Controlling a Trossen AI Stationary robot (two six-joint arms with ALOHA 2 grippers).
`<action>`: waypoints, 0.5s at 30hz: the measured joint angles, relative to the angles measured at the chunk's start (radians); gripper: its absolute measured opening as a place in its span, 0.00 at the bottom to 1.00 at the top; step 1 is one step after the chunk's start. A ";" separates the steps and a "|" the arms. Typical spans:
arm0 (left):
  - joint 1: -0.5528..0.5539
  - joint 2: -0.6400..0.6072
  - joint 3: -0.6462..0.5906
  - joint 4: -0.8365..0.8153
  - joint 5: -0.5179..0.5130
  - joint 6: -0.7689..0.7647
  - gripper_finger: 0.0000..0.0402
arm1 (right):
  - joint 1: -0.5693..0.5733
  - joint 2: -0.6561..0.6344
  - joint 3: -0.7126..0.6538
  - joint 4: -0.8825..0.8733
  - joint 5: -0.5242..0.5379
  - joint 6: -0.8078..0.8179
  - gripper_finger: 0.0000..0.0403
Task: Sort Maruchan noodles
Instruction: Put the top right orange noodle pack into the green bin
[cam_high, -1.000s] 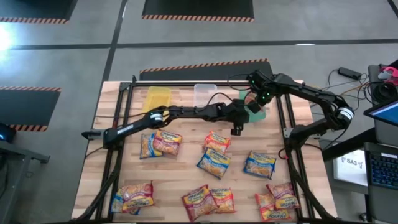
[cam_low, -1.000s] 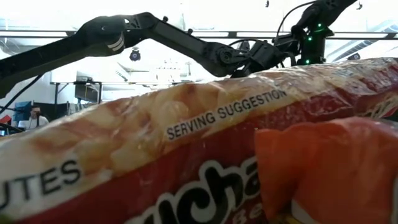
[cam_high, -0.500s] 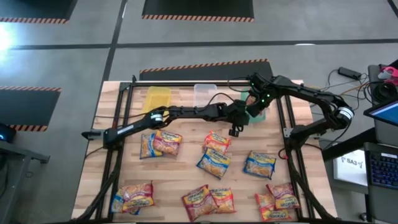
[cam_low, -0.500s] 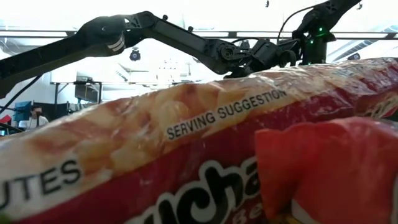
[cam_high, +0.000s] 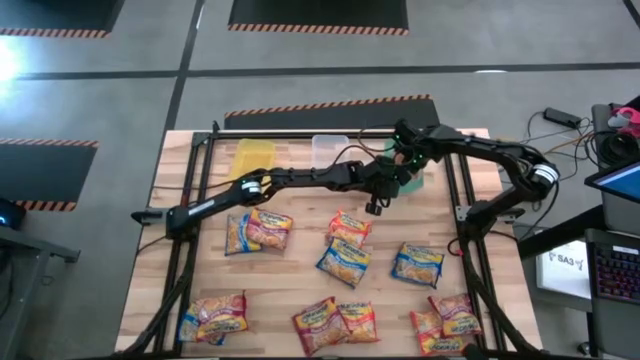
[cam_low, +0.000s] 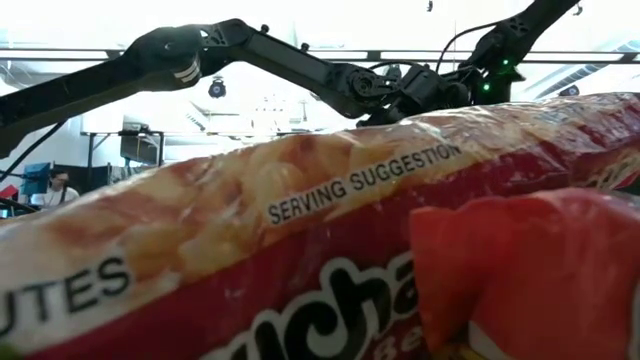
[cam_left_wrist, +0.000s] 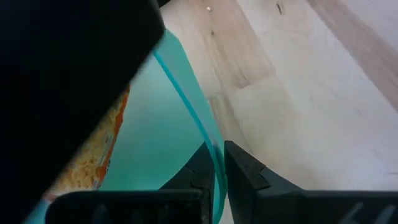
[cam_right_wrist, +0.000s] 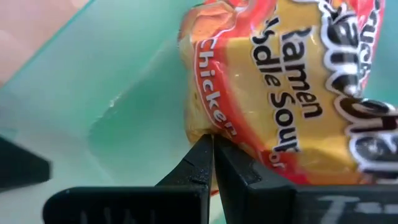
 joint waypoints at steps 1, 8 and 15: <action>0.001 0.000 0.000 0.000 0.007 0.003 0.01 | 0.000 0.004 0.000 0.002 0.007 -0.003 0.02; -0.010 -0.002 0.000 -0.005 0.057 0.009 0.01 | -0.006 -0.004 -0.001 0.001 0.024 -0.012 0.02; -0.010 -0.022 0.000 0.012 0.048 0.000 0.04 | -0.013 -0.071 0.001 -0.026 -0.067 -0.012 0.02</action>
